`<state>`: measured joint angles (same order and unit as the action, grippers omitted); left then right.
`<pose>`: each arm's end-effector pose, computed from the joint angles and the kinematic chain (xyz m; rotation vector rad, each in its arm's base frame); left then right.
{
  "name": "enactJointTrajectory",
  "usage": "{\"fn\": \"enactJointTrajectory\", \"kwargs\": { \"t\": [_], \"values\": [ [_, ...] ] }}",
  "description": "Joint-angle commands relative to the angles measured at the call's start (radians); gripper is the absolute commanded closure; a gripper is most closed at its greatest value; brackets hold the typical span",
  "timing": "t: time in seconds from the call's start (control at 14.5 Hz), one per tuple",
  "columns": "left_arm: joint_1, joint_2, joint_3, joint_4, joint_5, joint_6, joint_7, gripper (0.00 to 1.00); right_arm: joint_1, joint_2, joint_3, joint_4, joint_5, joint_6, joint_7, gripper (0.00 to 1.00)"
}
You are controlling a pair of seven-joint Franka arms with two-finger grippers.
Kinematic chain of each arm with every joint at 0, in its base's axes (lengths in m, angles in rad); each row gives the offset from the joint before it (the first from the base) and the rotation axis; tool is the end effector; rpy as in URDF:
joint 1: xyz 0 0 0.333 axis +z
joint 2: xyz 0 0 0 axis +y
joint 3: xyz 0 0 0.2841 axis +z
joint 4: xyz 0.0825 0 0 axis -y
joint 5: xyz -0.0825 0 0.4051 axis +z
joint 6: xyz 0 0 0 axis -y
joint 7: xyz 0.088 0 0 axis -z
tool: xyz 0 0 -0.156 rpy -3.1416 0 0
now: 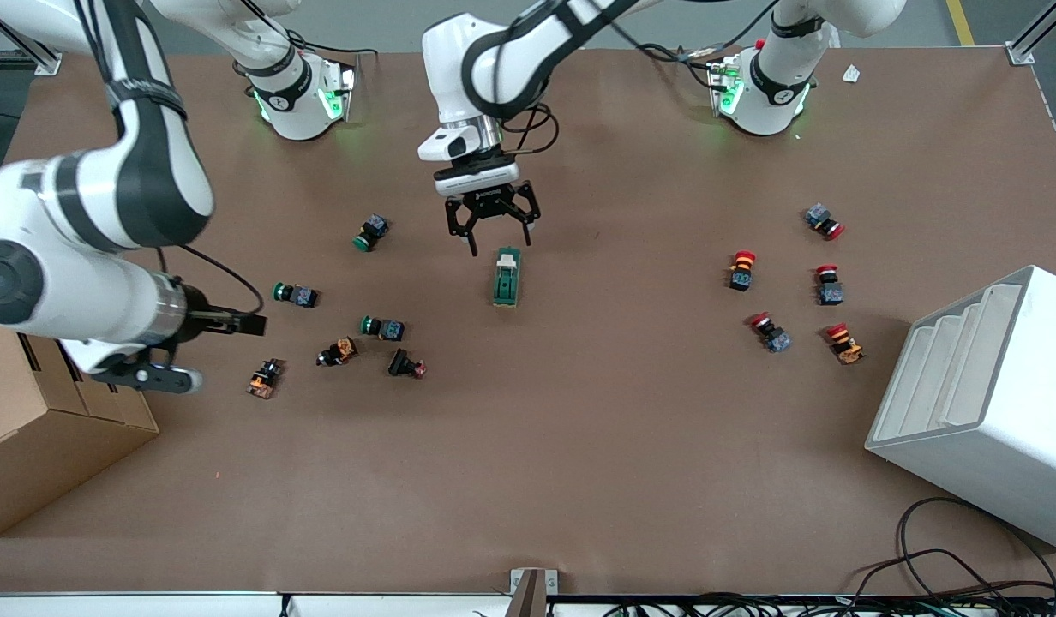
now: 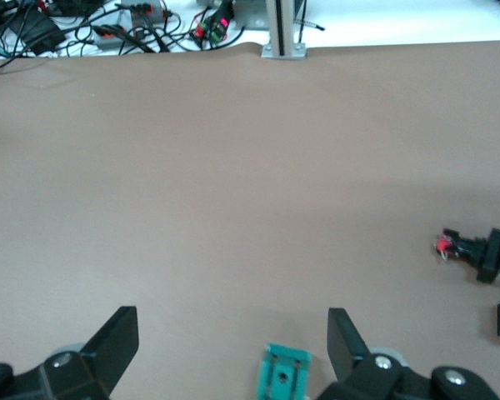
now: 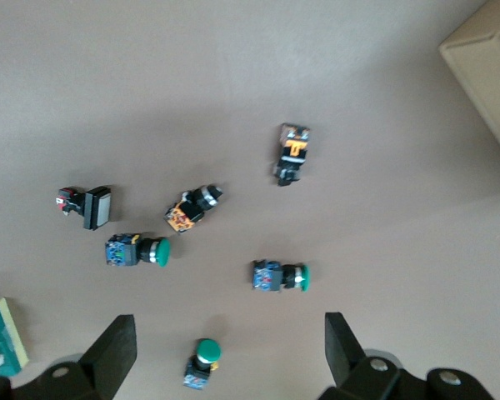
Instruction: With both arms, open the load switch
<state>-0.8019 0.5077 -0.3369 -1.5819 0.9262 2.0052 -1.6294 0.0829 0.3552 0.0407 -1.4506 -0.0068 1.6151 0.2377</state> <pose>0.3868 -0.5875 0.2892 -2.8283 -0.1423 -0.9492 0.6416 0.0763 0.3869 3.0960 -0.1772 -0.2934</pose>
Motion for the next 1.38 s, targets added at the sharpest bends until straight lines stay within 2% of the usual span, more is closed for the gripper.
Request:
{"fn": "enactJointTrajectory", "kwargs": {
  "t": [0.0, 0.28, 0.55, 0.83, 1.03, 1.17, 1.31],
  "values": [
    [0.113, -0.119, -0.002, 0.005, -0.177, 0.003, 0.199, 0.00, -0.063, -0.058, 0.021, -0.040, -0.038, 0.003, -0.098, 0.00],
    [0.281, -0.211, -0.004, 0.055, -0.383, -0.057, 0.429, 0.00, -0.086, -0.084, 0.021, -0.037, -0.065, 0.008, -0.146, 0.00],
    [0.433, -0.253, -0.005, 0.132, -0.546, -0.164, 0.705, 0.00, -0.106, -0.104, 0.024, -0.037, -0.064, 0.006, -0.176, 0.00],
    [0.562, -0.340, 0.016, 0.126, -0.703, -0.239, 0.955, 0.00, -0.132, -0.133, 0.024, -0.044, -0.053, -0.021, -0.205, 0.00],
    [0.595, -0.400, 0.094, 0.122, -0.754, -0.296, 1.097, 0.00, -0.137, -0.139, 0.024, -0.033, -0.053, -0.029, -0.241, 0.00],
    [0.625, -0.426, 0.157, 0.122, -0.845, -0.335, 1.215, 0.00, -0.138, -0.139, 0.021, -0.028, -0.053, -0.038, -0.247, 0.00],
    [0.652, -0.448, 0.211, 0.122, -0.885, -0.361, 1.379, 0.00, -0.143, -0.137, 0.021, -0.011, -0.053, -0.040, -0.241, 0.00]
  ]
}}
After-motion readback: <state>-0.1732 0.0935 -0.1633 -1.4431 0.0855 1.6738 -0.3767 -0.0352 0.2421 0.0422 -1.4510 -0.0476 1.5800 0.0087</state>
